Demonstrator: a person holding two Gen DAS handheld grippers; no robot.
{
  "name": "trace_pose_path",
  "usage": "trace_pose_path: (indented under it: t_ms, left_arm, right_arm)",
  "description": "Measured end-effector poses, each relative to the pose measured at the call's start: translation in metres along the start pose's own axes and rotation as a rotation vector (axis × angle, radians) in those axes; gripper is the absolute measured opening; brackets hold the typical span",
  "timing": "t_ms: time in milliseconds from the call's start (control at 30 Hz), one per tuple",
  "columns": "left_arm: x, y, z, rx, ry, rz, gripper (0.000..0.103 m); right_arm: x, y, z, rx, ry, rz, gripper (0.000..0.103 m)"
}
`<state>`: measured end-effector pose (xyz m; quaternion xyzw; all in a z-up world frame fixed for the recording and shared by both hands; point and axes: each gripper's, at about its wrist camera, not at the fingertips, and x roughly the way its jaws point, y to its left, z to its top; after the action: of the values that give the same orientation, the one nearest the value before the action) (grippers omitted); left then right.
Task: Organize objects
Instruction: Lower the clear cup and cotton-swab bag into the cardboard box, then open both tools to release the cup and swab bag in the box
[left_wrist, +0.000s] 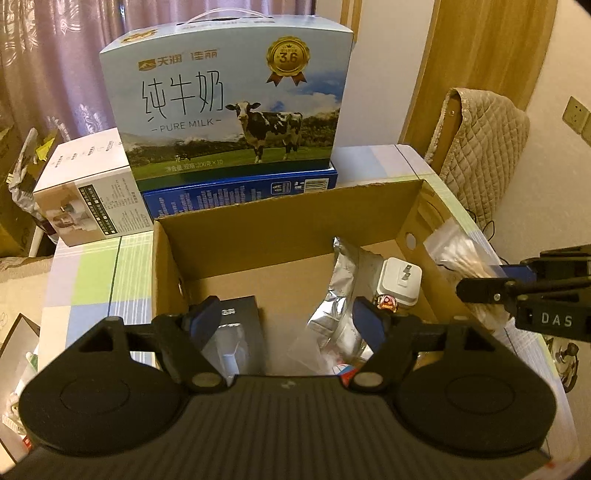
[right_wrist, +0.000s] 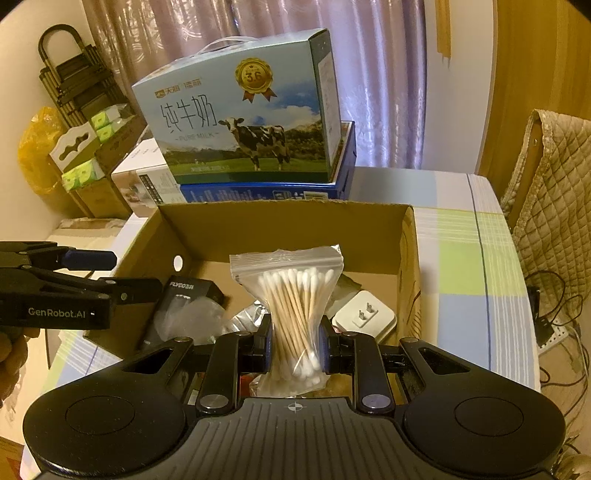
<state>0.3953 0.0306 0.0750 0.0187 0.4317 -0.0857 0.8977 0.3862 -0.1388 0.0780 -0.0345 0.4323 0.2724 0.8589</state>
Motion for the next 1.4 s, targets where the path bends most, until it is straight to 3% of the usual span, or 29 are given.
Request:
trace_pose_path:
  t_ms: [467,767,833,900,933,1400]
  left_arm:
    - [-0.007,0.004,-0.019,0.017,0.022,0.018,0.074]
    - [-0.008,0.004,-0.021,0.018,0.024,0.019,0.074]
    - [-0.008,0.004,-0.021,0.020,0.024,0.020,0.074]
    - [-0.008,0.005,-0.022,0.018,0.025,0.018,0.074]
    - [-0.008,0.005,-0.023,0.018,0.025,0.017,0.074]
    - [-0.020,0.001,-0.044,0.008,0.021,0.007,0.075]
  right_arm:
    - [-0.001,0.000,-0.005,0.005,0.010,0.001,0.020]
    - [-0.007,0.001,0.002,0.022,-0.030,0.002,0.020]
    - [-0.007,-0.001,0.005,0.033,-0.053,0.014,0.026]
    - [-0.008,-0.003,0.006,0.040,-0.085,0.016,0.064]
    - [-0.009,-0.004,0.006,0.046,-0.096,0.019,0.068]
    - [-0.024,-0.017,-0.011,0.107,-0.082,0.009,0.069]
